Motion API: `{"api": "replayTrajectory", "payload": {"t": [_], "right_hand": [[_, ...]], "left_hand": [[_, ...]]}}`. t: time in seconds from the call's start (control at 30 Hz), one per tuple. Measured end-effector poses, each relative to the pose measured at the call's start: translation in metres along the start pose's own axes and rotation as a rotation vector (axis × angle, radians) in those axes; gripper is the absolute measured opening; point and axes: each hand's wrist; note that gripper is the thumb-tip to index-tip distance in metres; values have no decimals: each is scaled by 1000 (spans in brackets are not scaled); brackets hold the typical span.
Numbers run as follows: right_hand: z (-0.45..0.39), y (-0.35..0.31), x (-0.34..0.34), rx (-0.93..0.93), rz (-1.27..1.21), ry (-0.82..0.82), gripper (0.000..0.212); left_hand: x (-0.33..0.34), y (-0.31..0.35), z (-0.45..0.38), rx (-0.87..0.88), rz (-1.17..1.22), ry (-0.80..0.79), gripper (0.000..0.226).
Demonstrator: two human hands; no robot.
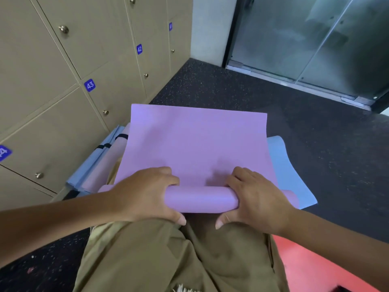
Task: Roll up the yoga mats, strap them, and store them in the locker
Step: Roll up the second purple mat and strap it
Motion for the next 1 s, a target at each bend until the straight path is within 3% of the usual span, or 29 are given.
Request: {"api": "replayTrajectory", "payload": {"t": [0.1, 0.23, 0.4, 0.5, 0.6, 0.73, 0.83, 1.0], "right_hand": [[-2, 2, -2, 18, -97, -43, 78], [-3, 0, 1, -35, -111, 51, 67], [-10, 7, 0, -48, -232, -2, 61], [-18, 13, -2, -18, -322, -66, 58], [-26, 17, -3, 1, -373, -106, 56], [-37, 21, -10, 132, -500, -228, 53], [-43, 19, -17, 210, -540, -313, 50], [-45, 18, -19, 160, -478, -224, 42]], "left_hand": [[0, -3, -2, 23, 92, 32, 65], [-2, -9, -11, 43, 145, -1, 64], [-1, -15, -18, 82, 173, 0, 60], [3, -18, -13, 168, 158, 125, 65], [14, -19, -6, 320, -52, 400, 65], [30, -15, 1, 292, -168, 577, 63], [35, -17, 0, 261, -161, 565, 72], [24, -25, -14, 227, -30, 383, 73]]}}
Point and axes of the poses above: each hand's wrist, its own z-axis away from the middle knuckle, its own x-axis out of the palm, y = z × x, and after that the axes turned 4 degrees about y, right-handed
